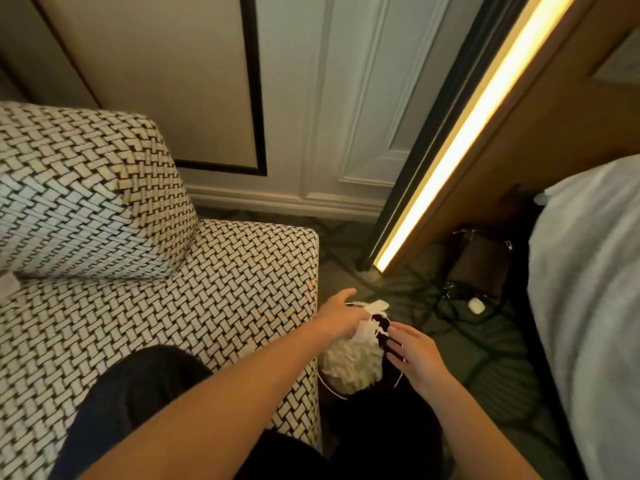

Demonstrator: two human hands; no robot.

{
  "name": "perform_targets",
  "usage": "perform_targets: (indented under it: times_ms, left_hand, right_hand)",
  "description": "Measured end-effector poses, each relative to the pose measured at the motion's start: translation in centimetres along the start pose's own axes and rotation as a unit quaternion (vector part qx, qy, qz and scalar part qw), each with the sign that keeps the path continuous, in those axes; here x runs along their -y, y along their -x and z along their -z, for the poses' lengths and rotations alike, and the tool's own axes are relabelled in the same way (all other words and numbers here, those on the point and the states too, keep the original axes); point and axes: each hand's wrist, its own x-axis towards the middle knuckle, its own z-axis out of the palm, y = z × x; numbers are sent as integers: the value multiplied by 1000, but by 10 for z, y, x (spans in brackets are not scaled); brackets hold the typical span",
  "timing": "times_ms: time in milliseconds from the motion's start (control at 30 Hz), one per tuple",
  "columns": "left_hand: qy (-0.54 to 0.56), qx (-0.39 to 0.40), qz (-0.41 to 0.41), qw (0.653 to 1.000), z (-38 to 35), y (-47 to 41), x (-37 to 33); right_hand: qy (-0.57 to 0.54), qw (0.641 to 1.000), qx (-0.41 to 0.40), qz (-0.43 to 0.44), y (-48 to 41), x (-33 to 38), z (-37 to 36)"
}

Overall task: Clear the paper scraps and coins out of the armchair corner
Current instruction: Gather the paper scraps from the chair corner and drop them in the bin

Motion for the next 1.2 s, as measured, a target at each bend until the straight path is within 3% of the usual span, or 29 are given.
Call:
perform_targets:
  times_ms: [400,733,900,1200]
  left_hand:
    - [16,-3,-2,1000,26,29,-2]
    - [81,-133,-77,985,104,95,12]
    - [106,-182,-115,971,159,137,28]
    - [161,-306,-81,935,266,190,95]
  right_hand:
    - [90,994,41,36,23,2,-31]
    - [121,978,91,144,77,30,-120]
    - [146,958,165,183,109,29,-182]
    - [236,910,267,214,150,3,-279]
